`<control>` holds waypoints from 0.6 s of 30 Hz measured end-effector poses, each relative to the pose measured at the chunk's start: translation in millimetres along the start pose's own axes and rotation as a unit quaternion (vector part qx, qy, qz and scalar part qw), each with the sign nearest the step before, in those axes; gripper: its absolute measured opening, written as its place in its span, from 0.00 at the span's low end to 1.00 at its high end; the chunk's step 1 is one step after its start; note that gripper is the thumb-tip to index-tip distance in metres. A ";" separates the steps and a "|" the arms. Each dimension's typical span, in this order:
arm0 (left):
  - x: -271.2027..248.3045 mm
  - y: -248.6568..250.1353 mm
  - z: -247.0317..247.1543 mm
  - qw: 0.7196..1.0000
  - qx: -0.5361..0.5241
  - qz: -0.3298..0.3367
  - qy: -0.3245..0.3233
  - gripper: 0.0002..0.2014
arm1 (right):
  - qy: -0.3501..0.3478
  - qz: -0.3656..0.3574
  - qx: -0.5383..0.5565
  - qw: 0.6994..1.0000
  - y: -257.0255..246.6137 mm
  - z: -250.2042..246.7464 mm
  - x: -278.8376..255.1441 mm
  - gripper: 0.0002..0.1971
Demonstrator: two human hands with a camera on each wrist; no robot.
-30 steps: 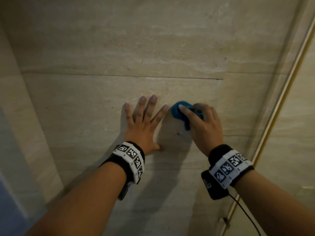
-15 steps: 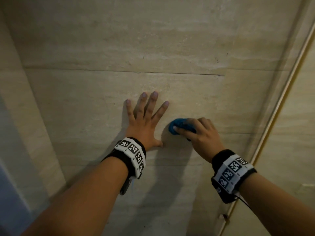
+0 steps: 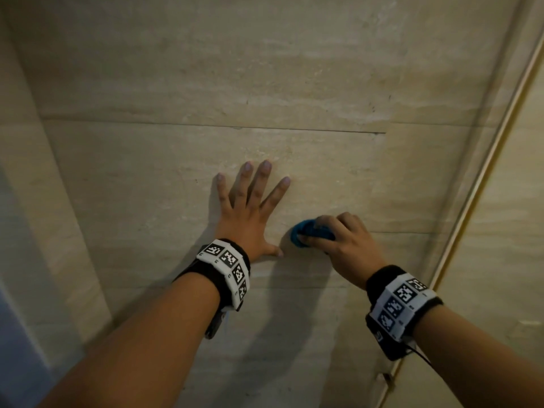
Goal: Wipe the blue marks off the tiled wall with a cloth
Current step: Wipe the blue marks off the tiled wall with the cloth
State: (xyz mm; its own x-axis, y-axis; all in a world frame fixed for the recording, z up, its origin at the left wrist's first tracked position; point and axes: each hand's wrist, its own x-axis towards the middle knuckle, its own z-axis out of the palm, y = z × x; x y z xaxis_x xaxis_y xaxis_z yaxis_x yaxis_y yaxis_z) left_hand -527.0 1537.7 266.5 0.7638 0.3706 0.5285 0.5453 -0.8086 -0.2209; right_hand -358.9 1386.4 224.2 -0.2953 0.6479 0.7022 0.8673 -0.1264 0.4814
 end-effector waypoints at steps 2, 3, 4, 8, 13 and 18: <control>-0.9 -0.3 -1.5 1.000 -0.003 -0.002 -0.002 0.73 | -0.002 -0.004 -0.001 1.000 3.8 -2.0 1.1 0.26; -1.4 -0.3 -2.0 1.000 -0.004 -0.004 -0.007 0.73 | 0.008 0.002 -0.002 1.000 6.5 -3.7 2.6 0.26; -1.2 -0.1 -2.2 1.000 -0.005 -0.003 -0.013 0.72 | 0.024 0.018 -0.001 1.000 10.0 -6.3 5.0 0.26; 0.2 1.0 -3.4 1.000 -0.008 -0.004 -0.022 0.71 | 0.114 0.123 -0.012 0.986 29.8 -25.4 26.3 0.20; -0.6 0.5 -5.3 1.000 -0.009 -0.006 -0.026 0.72 | 0.193 0.227 -0.022 0.954 58.0 -55.0 65.8 0.16; -1.3 1.7 -7.9 0.999 -0.002 -0.008 -0.033 0.71 | 0.195 0.230 -0.034 0.953 56.9 -49.0 61.6 0.17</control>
State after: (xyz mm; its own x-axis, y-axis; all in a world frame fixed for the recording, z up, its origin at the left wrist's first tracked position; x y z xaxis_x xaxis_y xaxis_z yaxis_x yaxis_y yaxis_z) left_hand -529.8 1532.3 271.9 0.7760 0.4124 0.4773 0.5561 -0.8044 -0.2090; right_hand -347.4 1382.3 320.5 -0.0286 0.1848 0.9824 0.9173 -0.3856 0.0993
